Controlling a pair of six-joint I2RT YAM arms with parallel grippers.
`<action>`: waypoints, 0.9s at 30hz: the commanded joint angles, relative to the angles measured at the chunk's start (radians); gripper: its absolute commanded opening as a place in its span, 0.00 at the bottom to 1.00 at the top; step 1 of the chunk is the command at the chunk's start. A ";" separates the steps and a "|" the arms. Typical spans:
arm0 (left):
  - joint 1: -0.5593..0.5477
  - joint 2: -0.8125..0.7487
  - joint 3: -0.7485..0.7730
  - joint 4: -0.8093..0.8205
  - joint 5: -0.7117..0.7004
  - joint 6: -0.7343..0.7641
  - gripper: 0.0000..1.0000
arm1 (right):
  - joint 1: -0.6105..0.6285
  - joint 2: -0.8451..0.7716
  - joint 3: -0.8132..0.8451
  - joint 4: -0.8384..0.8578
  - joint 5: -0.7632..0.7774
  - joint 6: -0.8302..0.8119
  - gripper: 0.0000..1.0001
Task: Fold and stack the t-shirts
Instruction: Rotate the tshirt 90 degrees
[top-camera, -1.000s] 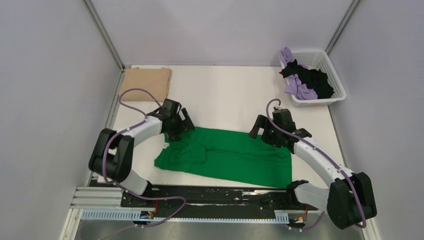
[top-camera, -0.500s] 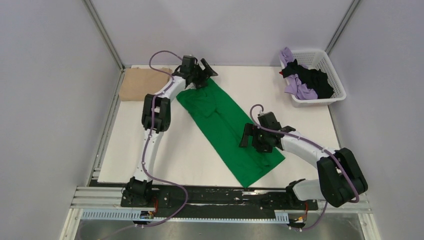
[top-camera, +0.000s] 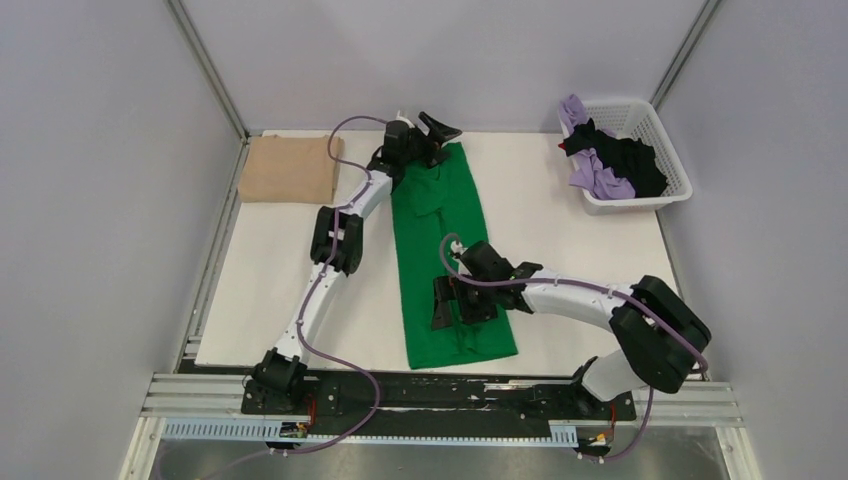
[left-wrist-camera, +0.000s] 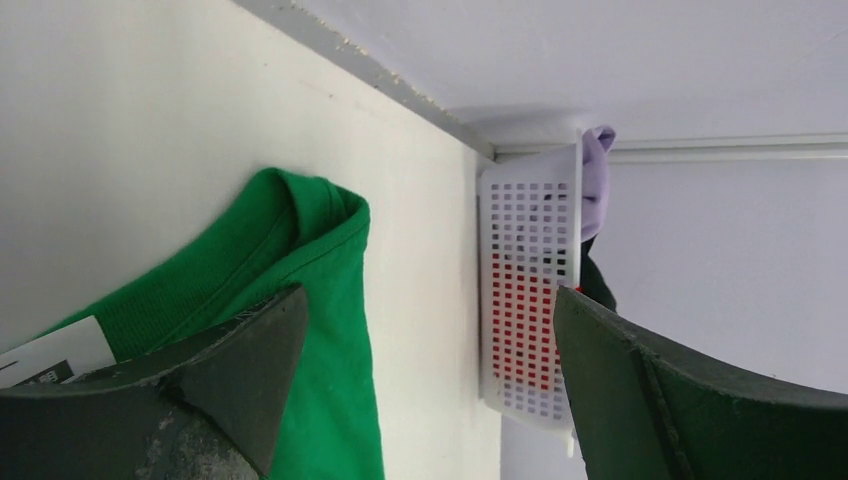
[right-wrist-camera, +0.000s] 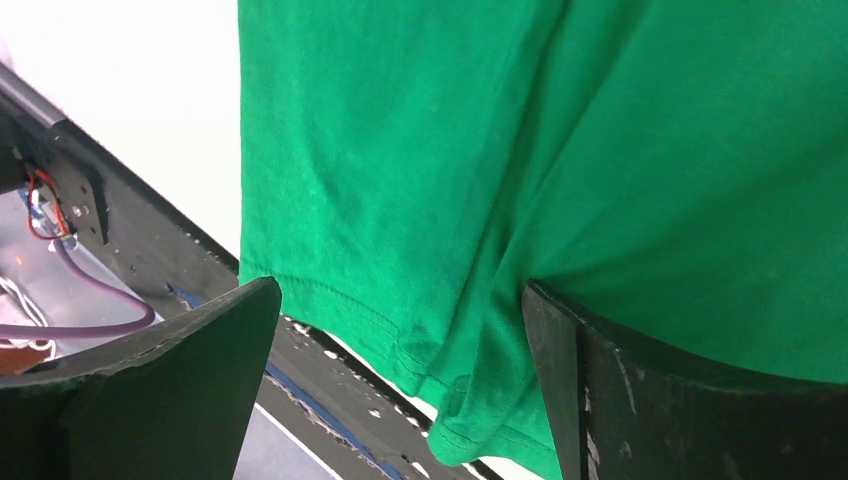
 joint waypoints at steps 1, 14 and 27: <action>-0.023 0.115 0.009 0.035 -0.110 -0.043 1.00 | 0.070 0.088 0.031 0.076 -0.077 -0.022 1.00; -0.048 0.057 -0.033 0.057 -0.116 0.015 1.00 | 0.104 0.159 0.152 0.118 -0.027 -0.048 1.00; -0.069 -0.317 -0.200 -0.015 -0.052 0.263 1.00 | 0.133 -0.249 0.006 0.276 0.034 -0.078 1.00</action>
